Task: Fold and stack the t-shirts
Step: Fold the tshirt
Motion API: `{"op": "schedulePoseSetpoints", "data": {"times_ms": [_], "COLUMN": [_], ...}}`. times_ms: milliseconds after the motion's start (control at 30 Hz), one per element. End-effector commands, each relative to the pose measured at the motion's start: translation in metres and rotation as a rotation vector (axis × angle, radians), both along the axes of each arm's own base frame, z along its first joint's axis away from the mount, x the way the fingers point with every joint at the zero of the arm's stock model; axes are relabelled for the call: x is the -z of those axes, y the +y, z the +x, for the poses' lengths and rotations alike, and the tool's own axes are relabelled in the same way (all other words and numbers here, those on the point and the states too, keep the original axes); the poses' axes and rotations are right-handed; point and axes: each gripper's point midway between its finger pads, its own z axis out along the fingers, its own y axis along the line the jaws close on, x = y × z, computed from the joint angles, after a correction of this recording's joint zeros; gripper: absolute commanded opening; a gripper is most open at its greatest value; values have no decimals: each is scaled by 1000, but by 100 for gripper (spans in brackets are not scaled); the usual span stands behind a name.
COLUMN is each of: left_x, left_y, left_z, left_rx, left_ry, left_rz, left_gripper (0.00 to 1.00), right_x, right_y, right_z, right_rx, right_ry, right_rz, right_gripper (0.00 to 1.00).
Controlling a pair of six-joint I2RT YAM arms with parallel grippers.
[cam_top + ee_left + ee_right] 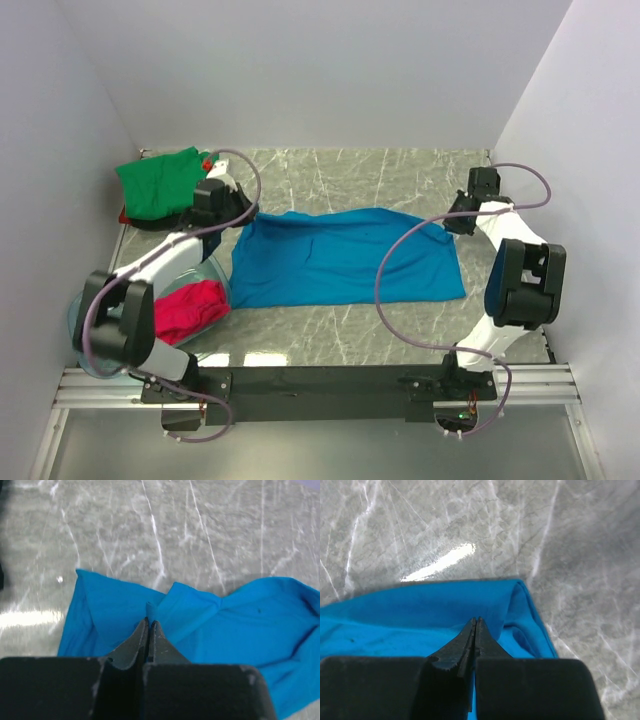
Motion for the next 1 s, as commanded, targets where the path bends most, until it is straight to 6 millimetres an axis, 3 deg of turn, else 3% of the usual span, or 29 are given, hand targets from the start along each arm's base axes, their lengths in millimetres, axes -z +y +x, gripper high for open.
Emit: {"op": "schedulePoseSetpoints", "data": {"times_ms": [0, 100, 167, 367, 600, 800, 967], "left_x": [-14, 2, -3, 9, 16, 34, 34], "left_y": [1, 9, 11, 19, 32, 27, 30], "left_z": [-19, -46, -58, -91, -114, -133, -141], "left_rx": [-15, -34, -41, -63, -123, -107, -129], "left_ry": [-49, -10, -25, 9, 9, 70, 69], "left_rz": [-17, -9, -12, 4, 10, 18, 29], "left_gripper": [0, 0, 0, 0, 0, 0, 0], "right_x": [-29, -36, -38, -40, -39, -38, -43], "right_y": [-9, -12, -13, -21, -24, -28, -29], "right_z": [2, -7, -12, -34, -59, -76, -87], "right_rx": [33, 50, 56, 99, 130, 156, 167], "right_ry": [-87, -96, -95, -82, -70, -60, -61], "right_rz": [-59, -83, -91, -138, -162, -192, -207], "right_gripper": [0, 0, 0, 0, 0, 0, 0]}}
